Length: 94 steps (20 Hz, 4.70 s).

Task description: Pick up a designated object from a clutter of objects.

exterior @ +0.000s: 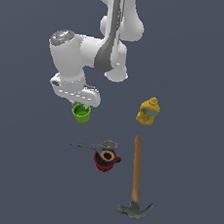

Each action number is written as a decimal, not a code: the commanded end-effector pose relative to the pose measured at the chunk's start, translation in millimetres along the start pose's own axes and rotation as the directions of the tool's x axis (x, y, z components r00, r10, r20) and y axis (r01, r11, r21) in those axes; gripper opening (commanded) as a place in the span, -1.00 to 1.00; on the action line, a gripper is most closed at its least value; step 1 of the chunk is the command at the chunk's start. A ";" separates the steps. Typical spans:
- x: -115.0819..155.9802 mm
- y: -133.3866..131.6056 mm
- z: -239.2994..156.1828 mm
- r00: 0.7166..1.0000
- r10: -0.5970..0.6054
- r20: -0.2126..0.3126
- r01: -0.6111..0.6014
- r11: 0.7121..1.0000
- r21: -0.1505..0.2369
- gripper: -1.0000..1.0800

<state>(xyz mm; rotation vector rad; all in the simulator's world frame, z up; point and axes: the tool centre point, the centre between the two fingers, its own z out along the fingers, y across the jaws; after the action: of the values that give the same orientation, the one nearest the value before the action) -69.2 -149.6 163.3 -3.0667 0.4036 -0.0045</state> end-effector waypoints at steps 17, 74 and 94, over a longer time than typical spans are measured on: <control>-48.1 69.7 58.2 0.989 0.145 -0.007 -0.145 0.989 -0.016 0.23; -62.2 -86.3 -47.0 0.989 0.149 -0.011 -0.149 0.988 -0.026 -1.00; -73.5 -272.7 -204.2 0.989 0.146 -0.008 -0.147 0.989 -0.020 -1.00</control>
<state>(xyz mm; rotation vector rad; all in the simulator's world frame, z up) -74.2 110.6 368.2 -3.0513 0.6311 -0.0035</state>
